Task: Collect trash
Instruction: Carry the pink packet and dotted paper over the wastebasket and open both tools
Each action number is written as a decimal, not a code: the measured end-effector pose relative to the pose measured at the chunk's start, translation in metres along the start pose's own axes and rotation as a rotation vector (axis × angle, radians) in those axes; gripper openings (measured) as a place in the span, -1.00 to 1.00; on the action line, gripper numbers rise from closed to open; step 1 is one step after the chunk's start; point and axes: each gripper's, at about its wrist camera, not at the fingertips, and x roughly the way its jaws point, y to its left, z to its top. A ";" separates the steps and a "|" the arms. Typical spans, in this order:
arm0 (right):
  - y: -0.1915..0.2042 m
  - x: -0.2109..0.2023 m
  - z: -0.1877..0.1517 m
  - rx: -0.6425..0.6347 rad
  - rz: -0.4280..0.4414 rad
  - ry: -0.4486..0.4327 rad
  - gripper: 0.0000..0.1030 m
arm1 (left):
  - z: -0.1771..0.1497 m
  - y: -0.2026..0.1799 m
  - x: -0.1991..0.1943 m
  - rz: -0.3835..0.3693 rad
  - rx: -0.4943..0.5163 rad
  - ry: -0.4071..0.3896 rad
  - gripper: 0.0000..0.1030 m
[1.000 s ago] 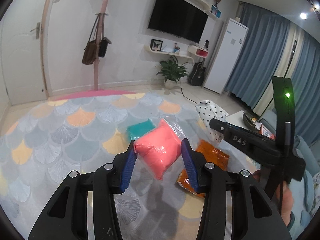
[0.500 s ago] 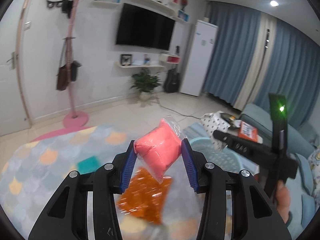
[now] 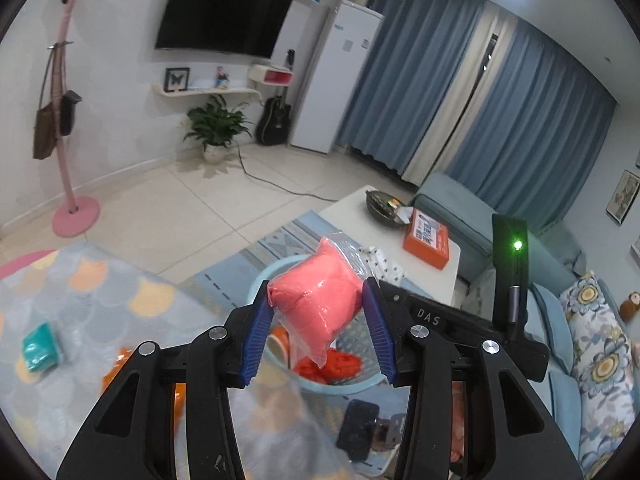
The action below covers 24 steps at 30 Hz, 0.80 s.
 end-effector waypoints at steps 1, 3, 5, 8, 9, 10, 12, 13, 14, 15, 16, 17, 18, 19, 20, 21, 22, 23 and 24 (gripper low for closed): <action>-0.008 0.004 0.001 0.016 -0.016 0.011 -0.76 | 0.001 -0.004 0.006 -0.002 0.002 0.011 -0.16; -0.016 0.008 0.002 0.028 -0.038 0.017 -0.76 | 0.002 -0.011 0.024 -0.013 0.008 0.051 -0.15; -0.027 0.015 0.001 0.050 -0.053 0.034 -0.76 | -0.002 -0.013 0.041 -0.058 0.003 0.124 -0.15; -0.041 0.026 -0.002 0.082 -0.064 0.065 -0.75 | -0.007 -0.011 0.062 -0.077 -0.017 0.172 -0.15; -0.045 0.031 -0.003 0.084 -0.078 0.071 -0.75 | -0.010 -0.009 0.072 -0.073 -0.029 0.188 -0.15; -0.048 0.035 -0.004 0.084 -0.090 0.077 -0.75 | -0.012 -0.009 0.078 -0.070 -0.037 0.198 -0.15; -0.054 0.040 -0.007 0.092 -0.099 0.086 -0.75 | -0.016 -0.008 0.092 -0.058 -0.046 0.219 -0.15; -0.057 0.043 -0.009 0.096 -0.101 0.092 -0.75 | -0.019 -0.008 0.097 -0.053 -0.044 0.226 -0.15; -0.060 0.046 -0.010 0.101 -0.101 0.102 -0.75 | -0.021 -0.008 0.099 -0.049 -0.041 0.232 -0.15; -0.062 0.049 -0.011 0.104 -0.097 0.110 -0.74 | -0.023 -0.008 0.103 -0.046 -0.038 0.240 -0.14; -0.064 0.051 -0.012 0.105 -0.093 0.117 -0.69 | -0.025 -0.008 0.105 -0.044 -0.037 0.243 -0.12; -0.065 0.054 -0.012 0.104 -0.092 0.123 -0.61 | -0.026 -0.008 0.106 -0.044 -0.039 0.248 -0.01; -0.065 0.055 -0.013 0.105 -0.094 0.126 -0.57 | -0.027 -0.007 0.106 -0.049 -0.047 0.251 0.09; -0.065 0.056 -0.014 0.105 -0.092 0.126 -0.44 | -0.028 -0.004 0.104 -0.053 -0.050 0.248 0.11; -0.065 0.056 -0.014 0.106 -0.091 0.125 -0.25 | -0.028 -0.004 0.102 -0.055 -0.051 0.244 0.15; -0.064 0.056 -0.015 0.109 -0.090 0.122 -0.14 | -0.029 -0.003 0.100 -0.055 -0.052 0.242 0.22; -0.064 0.054 -0.016 0.112 -0.090 0.114 0.03 | -0.029 -0.002 0.098 -0.058 -0.055 0.238 0.25; -0.064 0.053 -0.016 0.112 -0.091 0.108 0.07 | -0.028 -0.002 0.095 -0.060 -0.057 0.233 0.31; -0.063 0.051 -0.015 0.110 -0.088 0.106 0.07 | -0.027 -0.001 0.091 -0.063 -0.059 0.225 0.35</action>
